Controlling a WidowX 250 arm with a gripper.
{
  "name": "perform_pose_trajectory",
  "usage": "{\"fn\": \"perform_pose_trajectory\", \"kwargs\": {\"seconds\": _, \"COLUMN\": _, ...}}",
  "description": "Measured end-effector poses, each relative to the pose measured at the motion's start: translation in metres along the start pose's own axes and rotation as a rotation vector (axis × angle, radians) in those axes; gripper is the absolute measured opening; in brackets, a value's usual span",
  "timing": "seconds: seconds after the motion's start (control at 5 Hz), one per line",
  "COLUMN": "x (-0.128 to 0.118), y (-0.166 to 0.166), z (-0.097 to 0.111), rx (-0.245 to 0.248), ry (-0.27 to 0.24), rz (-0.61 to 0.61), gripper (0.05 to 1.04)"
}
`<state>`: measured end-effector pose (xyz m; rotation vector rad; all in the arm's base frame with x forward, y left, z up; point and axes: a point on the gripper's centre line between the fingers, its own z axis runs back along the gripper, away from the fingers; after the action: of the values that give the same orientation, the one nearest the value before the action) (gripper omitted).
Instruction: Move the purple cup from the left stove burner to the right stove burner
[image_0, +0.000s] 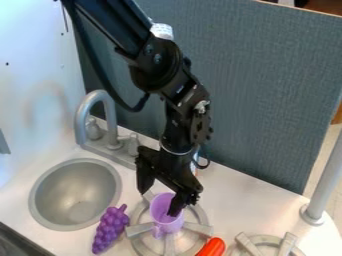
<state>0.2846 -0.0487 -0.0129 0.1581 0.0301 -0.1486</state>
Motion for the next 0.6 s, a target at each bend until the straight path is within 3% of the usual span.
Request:
{"fn": "perform_pose_trajectory", "kwargs": {"seconds": 0.2, "x": -0.004, "y": -0.001, "z": -0.008, "rx": 0.001, "ry": 0.026, "rz": -0.002, "gripper": 1.011}}
{"fn": "perform_pose_trajectory", "kwargs": {"seconds": 0.6, "x": 0.008, "y": -0.01, "z": -0.022, "rx": -0.04, "ry": -0.064, "rz": 0.041, "gripper": 1.011}}
